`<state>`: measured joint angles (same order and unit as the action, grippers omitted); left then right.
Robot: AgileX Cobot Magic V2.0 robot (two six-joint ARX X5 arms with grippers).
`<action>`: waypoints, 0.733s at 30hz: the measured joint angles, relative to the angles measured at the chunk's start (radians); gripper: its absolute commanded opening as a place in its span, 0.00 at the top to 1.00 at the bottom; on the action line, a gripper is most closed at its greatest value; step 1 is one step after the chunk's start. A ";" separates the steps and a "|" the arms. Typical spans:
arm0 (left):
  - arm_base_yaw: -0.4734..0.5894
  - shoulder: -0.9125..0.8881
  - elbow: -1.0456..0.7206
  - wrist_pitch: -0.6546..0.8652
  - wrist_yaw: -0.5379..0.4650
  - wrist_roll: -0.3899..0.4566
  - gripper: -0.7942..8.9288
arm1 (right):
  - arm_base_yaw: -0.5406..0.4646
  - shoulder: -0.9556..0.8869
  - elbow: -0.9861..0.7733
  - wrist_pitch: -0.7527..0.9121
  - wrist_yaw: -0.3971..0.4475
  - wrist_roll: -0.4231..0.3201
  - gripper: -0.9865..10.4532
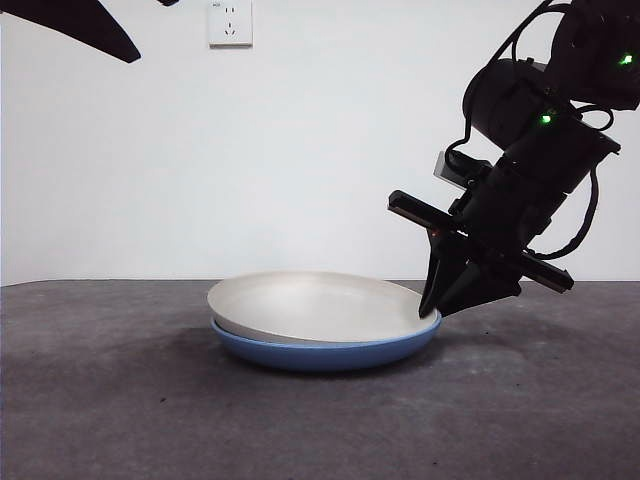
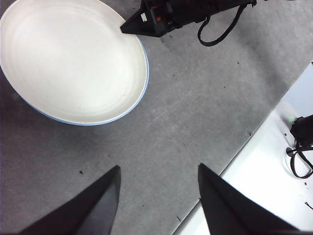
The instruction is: Pick up the white plate, put it on the blue plate, put it on desk
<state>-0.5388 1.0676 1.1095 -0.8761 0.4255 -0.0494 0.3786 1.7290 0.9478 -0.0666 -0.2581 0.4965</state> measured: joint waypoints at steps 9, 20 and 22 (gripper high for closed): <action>0.000 0.000 0.000 0.000 0.000 0.000 0.66 | 0.000 -0.009 0.002 -0.023 -0.001 0.007 0.65; 0.000 0.000 0.000 0.000 0.000 0.000 0.66 | 0.000 -0.288 0.002 -0.170 -0.010 -0.073 0.65; 0.000 0.000 0.000 0.000 0.000 0.000 0.66 | 0.001 -0.356 0.002 -0.248 -0.040 -0.115 0.65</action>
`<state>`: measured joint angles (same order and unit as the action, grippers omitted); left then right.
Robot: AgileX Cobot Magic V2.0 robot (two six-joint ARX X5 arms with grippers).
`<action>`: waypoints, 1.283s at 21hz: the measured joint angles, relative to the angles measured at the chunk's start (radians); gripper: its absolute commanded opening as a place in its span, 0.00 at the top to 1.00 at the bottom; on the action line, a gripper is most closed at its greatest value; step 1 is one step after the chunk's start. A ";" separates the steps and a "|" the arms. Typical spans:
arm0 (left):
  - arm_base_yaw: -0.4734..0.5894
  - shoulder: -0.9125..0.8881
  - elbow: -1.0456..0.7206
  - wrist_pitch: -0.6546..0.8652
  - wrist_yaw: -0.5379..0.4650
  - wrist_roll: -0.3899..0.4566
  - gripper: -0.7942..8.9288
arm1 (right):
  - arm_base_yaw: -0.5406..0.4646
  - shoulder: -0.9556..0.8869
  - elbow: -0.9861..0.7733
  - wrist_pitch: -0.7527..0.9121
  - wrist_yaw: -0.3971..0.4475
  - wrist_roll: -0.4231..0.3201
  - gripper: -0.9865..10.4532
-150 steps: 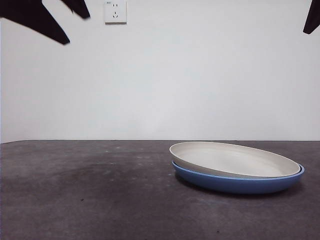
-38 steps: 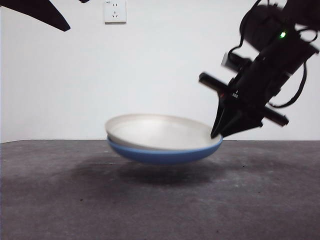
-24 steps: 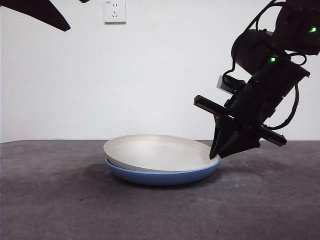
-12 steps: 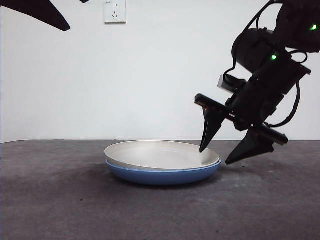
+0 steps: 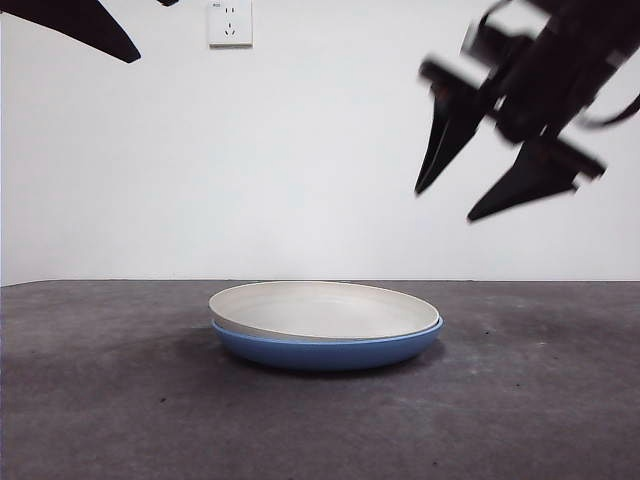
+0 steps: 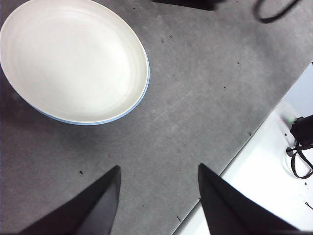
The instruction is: Pick up the white plate, put it on the blue plate, put it on desk
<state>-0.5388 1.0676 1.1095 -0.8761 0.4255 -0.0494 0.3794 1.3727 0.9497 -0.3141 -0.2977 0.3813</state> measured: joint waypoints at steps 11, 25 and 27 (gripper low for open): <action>0.000 0.000 0.000 0.000 0.000 0.000 0.66 | 0.013 -0.317 0.000 -0.463 -0.077 -0.193 0.65; 0.000 0.000 0.000 -0.001 0.000 0.000 0.66 | 0.013 -0.394 0.000 -0.685 -0.095 -0.280 0.65; 0.000 0.000 0.000 -0.001 0.000 0.000 0.66 | 0.013 -0.394 0.000 -0.675 -0.095 -0.280 0.65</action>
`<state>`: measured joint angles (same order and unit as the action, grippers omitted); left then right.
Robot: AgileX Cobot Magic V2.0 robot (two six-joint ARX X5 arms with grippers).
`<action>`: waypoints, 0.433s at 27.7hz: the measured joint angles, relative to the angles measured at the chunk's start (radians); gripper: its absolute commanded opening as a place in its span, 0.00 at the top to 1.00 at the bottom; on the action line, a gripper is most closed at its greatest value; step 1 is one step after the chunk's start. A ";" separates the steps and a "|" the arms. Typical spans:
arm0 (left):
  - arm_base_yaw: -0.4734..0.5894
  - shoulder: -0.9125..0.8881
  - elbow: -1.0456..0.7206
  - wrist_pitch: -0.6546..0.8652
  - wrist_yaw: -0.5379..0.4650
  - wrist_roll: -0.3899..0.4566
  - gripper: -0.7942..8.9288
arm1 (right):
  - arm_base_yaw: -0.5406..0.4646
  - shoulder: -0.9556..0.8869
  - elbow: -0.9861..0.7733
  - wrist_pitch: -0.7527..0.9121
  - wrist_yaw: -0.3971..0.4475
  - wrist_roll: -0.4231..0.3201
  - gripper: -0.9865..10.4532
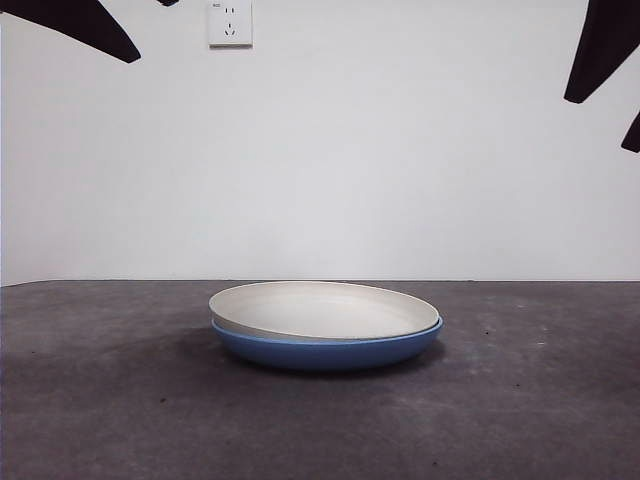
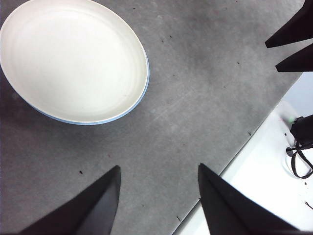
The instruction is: Pick up the white plate, put it on the blue plate, put it on desk
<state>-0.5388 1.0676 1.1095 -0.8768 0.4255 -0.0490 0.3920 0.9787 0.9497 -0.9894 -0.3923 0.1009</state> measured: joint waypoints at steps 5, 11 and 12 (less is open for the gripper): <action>0.000 0.000 0.000 0.000 0.000 0.000 0.66 | 0.000 0.000 0.000 0.003 0.000 0.000 0.65; 0.000 0.000 0.000 0.000 0.000 0.003 0.92 | 0.000 0.000 0.000 0.003 0.000 0.000 0.87; 0.000 0.000 0.000 0.000 0.000 0.003 0.90 | 0.000 0.000 0.000 0.003 0.000 -0.002 0.91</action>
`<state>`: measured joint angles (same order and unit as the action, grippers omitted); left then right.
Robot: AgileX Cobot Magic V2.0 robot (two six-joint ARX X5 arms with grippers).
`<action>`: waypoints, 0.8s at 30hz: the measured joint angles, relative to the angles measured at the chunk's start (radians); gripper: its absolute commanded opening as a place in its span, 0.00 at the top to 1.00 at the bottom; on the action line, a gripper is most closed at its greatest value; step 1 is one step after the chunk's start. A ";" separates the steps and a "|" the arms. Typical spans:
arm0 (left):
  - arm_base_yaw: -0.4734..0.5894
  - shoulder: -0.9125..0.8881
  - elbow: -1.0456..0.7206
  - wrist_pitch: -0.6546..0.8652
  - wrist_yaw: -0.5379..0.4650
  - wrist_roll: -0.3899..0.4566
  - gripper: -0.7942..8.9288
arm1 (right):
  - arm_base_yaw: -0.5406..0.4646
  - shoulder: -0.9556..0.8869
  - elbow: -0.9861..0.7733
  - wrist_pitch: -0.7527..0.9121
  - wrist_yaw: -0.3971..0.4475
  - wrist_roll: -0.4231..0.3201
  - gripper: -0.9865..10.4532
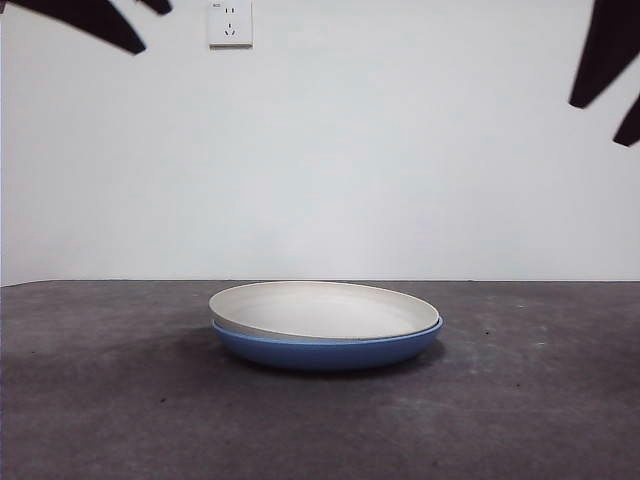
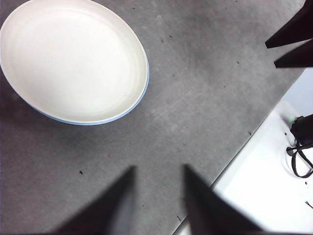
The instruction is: Pick up the white plate, put it on the blue plate, put it on desk
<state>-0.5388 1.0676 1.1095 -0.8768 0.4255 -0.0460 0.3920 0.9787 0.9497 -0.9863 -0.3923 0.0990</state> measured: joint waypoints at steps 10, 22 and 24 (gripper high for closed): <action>0.000 0.000 0.000 0.000 0.000 0.001 0.90 | 0.000 0.000 0.000 0.012 0.000 -0.024 0.91; 0.000 0.000 0.000 0.000 0.000 0.001 0.90 | 0.000 0.000 0.000 0.012 0.000 -0.024 0.91; 0.000 0.000 0.000 0.000 0.000 0.001 0.90 | 0.000 0.000 0.000 0.012 0.000 -0.024 0.91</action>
<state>-0.5388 1.0676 1.1095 -0.8764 0.4255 -0.0452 0.3920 0.9787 0.9497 -0.9741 -0.3920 0.0750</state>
